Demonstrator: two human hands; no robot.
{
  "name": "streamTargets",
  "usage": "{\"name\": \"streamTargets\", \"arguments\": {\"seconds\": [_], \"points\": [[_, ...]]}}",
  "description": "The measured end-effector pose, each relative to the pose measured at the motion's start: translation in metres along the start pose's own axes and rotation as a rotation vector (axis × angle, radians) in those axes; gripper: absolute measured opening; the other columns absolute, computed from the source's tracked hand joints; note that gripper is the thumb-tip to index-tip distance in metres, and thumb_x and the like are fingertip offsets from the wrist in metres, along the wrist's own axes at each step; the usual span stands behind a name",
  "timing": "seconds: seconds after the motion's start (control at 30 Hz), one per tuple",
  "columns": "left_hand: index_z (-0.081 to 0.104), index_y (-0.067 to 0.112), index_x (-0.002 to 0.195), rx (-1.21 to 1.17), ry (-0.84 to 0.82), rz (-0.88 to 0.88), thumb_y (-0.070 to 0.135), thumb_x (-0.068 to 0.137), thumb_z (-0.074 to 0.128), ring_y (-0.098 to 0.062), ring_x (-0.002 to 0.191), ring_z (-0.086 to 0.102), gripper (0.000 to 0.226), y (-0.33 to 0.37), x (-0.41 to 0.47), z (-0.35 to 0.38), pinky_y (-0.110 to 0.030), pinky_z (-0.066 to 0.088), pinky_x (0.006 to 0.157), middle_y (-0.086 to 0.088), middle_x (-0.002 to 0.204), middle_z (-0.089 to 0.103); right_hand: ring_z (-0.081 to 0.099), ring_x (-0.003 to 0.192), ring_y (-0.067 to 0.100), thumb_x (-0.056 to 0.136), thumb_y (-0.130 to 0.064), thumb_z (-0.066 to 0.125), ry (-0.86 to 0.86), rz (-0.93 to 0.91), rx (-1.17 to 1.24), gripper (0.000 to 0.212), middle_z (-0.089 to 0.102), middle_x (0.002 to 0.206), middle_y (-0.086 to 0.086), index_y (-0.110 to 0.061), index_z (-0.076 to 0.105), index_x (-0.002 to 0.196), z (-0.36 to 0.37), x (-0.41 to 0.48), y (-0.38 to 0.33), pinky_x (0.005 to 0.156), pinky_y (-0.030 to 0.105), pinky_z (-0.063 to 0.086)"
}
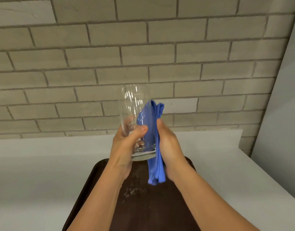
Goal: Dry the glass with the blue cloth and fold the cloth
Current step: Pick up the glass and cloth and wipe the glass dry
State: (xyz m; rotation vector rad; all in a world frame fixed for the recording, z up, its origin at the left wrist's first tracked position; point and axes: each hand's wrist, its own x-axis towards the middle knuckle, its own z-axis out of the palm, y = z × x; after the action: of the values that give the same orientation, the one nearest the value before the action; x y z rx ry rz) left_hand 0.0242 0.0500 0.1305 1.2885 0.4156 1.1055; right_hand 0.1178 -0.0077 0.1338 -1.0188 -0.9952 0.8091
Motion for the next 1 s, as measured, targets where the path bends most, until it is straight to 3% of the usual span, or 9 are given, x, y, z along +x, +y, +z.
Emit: {"name": "streamTargets", "arguments": {"seconds": [0.1, 0.17, 0.27, 0.33, 0.43, 0.67, 0.83, 0.93, 1.0], "points": [[0.064, 0.032, 0.104, 0.038, 0.056, 0.015, 0.025, 0.053, 0.076, -0.003, 0.071, 0.068, 0.053, 0.001, 0.007, -0.002, -0.022, 0.053, 0.062, 0.011, 0.080, 0.070, 0.062, 0.100, 0.008, 0.091, -0.041, 0.036, 0.058, 0.004, -0.025, 0.027, 0.067, 0.108, -0.007, -0.039, 0.058, 0.108, 0.006, -0.022, 0.022, 0.093, 0.029, 0.047], [0.062, 0.035, 0.103, 0.076, 0.045, -0.012, 0.030, 0.055, 0.074, -0.005, 0.081, 0.066, 0.049, -0.002, 0.004, -0.002, -0.026, 0.052, 0.070, 0.015, 0.082, 0.071, 0.058, 0.099, -0.007, 0.091, -0.040, 0.035, 0.059, -0.092, -0.066, 0.023, 0.065, 0.105, -0.023, -0.054, 0.050, 0.102, 0.006, -0.025, 0.021, 0.086, 0.012, 0.045], [0.059, 0.033, 0.109, 0.061, -0.022, -0.096, 0.036, 0.052, 0.073, -0.020, 0.096, 0.064, 0.059, -0.010, -0.007, 0.002, -0.036, 0.052, 0.080, 0.002, 0.100, 0.070, 0.054, 0.093, -0.018, 0.092, -0.035, 0.035, 0.064, -0.216, -0.145, 0.027, 0.060, 0.092, -0.039, -0.054, 0.045, 0.109, 0.002, -0.012, 0.003, 0.074, -0.001, 0.041], [0.060, 0.027, 0.110, 0.012, -0.065, -0.134, 0.033, 0.057, 0.072, -0.022, 0.094, 0.066, 0.054, -0.015, -0.011, 0.004, -0.035, 0.054, 0.074, -0.003, 0.101, 0.070, 0.056, 0.099, -0.008, 0.093, -0.034, 0.035, 0.072, -0.253, -0.162, 0.031, 0.059, 0.103, -0.026, -0.039, 0.045, 0.122, -0.002, 0.000, -0.010, 0.085, 0.009, 0.045], [0.065, 0.027, 0.095, -0.013, -0.072, -0.114, 0.028, 0.060, 0.071, -0.021, 0.088, 0.067, 0.035, -0.017, -0.010, 0.004, -0.035, 0.054, 0.075, -0.001, 0.093, 0.071, 0.063, 0.091, 0.008, 0.093, -0.037, 0.034, 0.065, -0.161, -0.125, 0.025, 0.065, 0.098, -0.008, -0.035, 0.055, 0.107, -0.006, 0.004, -0.009, 0.082, 0.024, 0.050], [0.057, 0.021, 0.116, 0.020, 0.072, -0.058, 0.027, 0.061, 0.070, -0.022, 0.088, 0.064, 0.057, -0.025, -0.003, -0.004, -0.038, 0.050, 0.083, -0.005, 0.094, 0.064, 0.066, 0.091, 0.024, 0.092, -0.035, 0.039, 0.093, 0.087, -0.126, 0.023, 0.069, 0.098, 0.009, -0.033, 0.062, 0.090, -0.006, -0.027, 0.024, 0.084, 0.035, 0.052], [0.055, 0.027, 0.120, 0.016, 0.070, -0.105, 0.025, 0.062, 0.071, -0.019, 0.081, 0.063, 0.061, -0.032, -0.007, -0.022, -0.035, 0.051, 0.078, 0.008, 0.081, 0.063, 0.068, 0.084, 0.014, 0.090, -0.021, 0.049, 0.017, 0.160, -0.193, 0.022, 0.073, 0.090, -0.001, -0.033, 0.067, 0.087, -0.021, -0.047, 0.033, 0.077, 0.028, 0.054], [0.067, 0.026, 0.104, -0.244, -0.059, -0.187, 0.024, 0.048, 0.081, -0.014, 0.069, 0.069, 0.058, -0.030, -0.014, -0.036, -0.029, 0.057, 0.060, 0.005, 0.076, 0.072, 0.070, 0.083, 0.012, 0.088, -0.017, 0.051, 0.016, 0.157, -0.102, 0.027, 0.076, 0.087, -0.004, -0.037, 0.069, 0.084, -0.038, -0.055, 0.025, 0.066, 0.022, 0.054], [0.072, 0.019, 0.096, -0.413, -0.117, -0.253, 0.031, 0.034, 0.089, -0.016, 0.066, 0.070, 0.066, -0.032, -0.019, -0.041, -0.030, 0.057, 0.056, -0.003, 0.077, 0.074, 0.069, 0.085, 0.009, 0.086, -0.020, 0.052, 0.115, 0.063, -0.071, 0.025, 0.075, 0.089, -0.009, -0.039, 0.068, 0.088, -0.046, -0.056, 0.019, 0.072, 0.027, 0.055]]}}
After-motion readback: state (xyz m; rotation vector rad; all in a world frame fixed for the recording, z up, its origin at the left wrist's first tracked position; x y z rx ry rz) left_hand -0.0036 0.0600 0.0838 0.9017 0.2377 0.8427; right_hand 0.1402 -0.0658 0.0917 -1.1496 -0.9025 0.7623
